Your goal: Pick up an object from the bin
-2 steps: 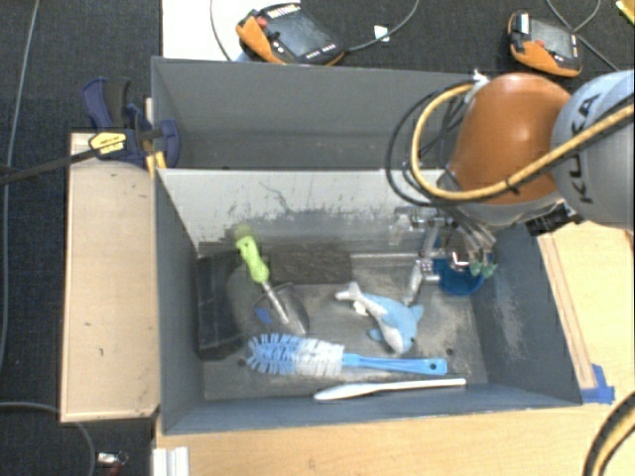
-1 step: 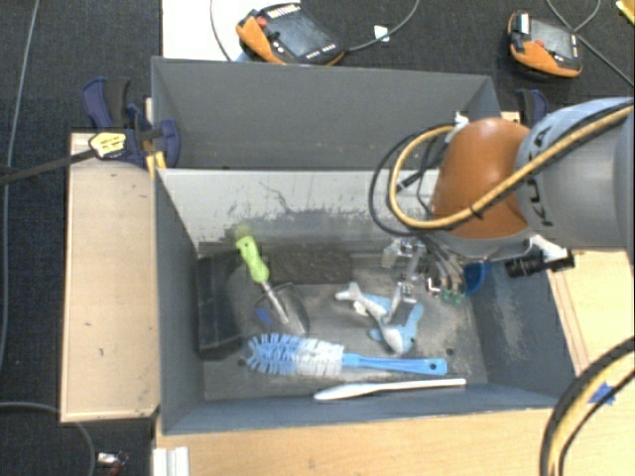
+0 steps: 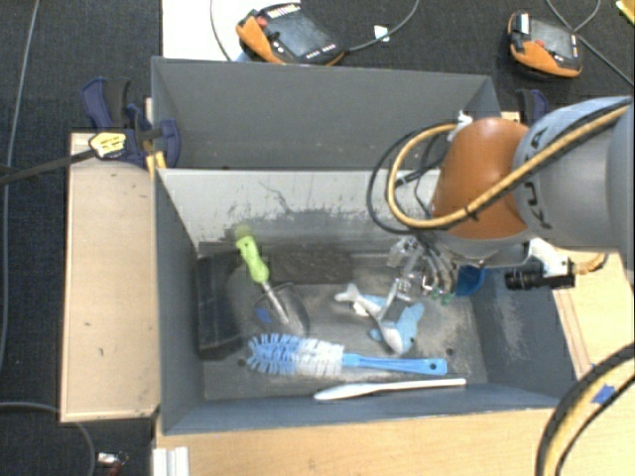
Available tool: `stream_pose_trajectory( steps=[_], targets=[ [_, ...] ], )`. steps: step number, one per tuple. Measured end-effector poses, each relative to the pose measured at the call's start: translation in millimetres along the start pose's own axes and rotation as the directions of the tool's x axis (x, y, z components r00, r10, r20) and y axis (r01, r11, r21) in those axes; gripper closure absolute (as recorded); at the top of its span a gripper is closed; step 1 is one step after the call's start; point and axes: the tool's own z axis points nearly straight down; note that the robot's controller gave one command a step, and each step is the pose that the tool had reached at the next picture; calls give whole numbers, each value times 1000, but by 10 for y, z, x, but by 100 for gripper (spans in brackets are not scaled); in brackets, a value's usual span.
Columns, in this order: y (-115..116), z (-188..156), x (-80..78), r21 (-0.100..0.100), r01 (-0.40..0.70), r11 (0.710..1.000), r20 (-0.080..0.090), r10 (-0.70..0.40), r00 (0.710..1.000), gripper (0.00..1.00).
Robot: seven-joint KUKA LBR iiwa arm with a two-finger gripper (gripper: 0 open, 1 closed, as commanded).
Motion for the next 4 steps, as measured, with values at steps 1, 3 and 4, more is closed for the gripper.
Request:
stream_pose_trajectory(
  steps=[1, 3, 4],
  targets=[
    [18, 472, -31, 3, 22, 1000, -8, -22, 1000, 0],
    [-26, 108, -85, -2, -9, 1000, 7, 9, 1000, 100],
    [255, -252, 479, -5, -468, 884, 3, 468, 884, 100]
  ],
)
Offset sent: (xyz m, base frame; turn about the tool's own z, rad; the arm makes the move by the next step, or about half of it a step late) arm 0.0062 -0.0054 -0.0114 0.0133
